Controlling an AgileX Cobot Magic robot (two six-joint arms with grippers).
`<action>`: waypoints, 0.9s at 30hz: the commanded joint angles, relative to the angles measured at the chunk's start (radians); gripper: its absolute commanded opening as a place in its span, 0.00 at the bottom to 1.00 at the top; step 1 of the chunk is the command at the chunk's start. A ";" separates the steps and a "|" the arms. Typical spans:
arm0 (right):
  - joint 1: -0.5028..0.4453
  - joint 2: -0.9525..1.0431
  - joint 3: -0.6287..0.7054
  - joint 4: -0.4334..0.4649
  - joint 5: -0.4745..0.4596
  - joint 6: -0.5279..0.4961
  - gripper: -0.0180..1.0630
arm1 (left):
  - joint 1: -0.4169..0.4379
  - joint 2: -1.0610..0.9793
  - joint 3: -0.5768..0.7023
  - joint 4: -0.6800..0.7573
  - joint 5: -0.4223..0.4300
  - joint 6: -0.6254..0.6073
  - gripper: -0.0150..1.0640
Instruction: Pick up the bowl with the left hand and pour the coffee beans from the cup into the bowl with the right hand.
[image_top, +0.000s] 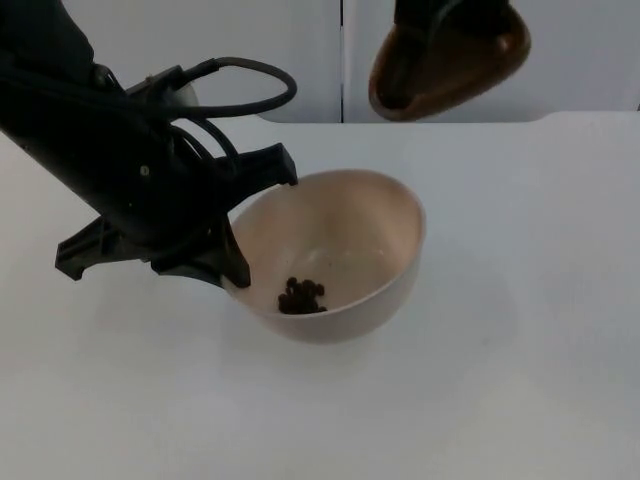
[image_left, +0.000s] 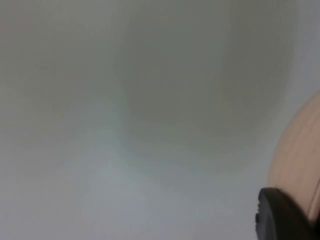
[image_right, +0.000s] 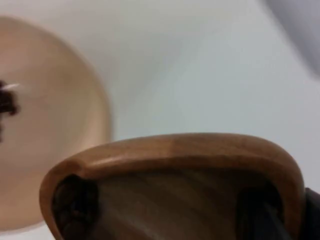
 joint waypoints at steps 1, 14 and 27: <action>-0.058 -0.011 -0.008 0.164 -0.001 -0.028 0.02 | -0.006 -0.002 -0.005 -0.003 -0.005 -0.002 0.01; -0.189 -0.011 -0.008 0.402 -0.001 -0.079 0.02 | -0.006 -0.002 -0.005 0.103 0.016 0.000 0.01; -0.269 -0.011 0.156 0.410 -0.138 -0.044 0.02 | -0.006 -0.006 -0.005 0.200 -0.005 0.006 0.01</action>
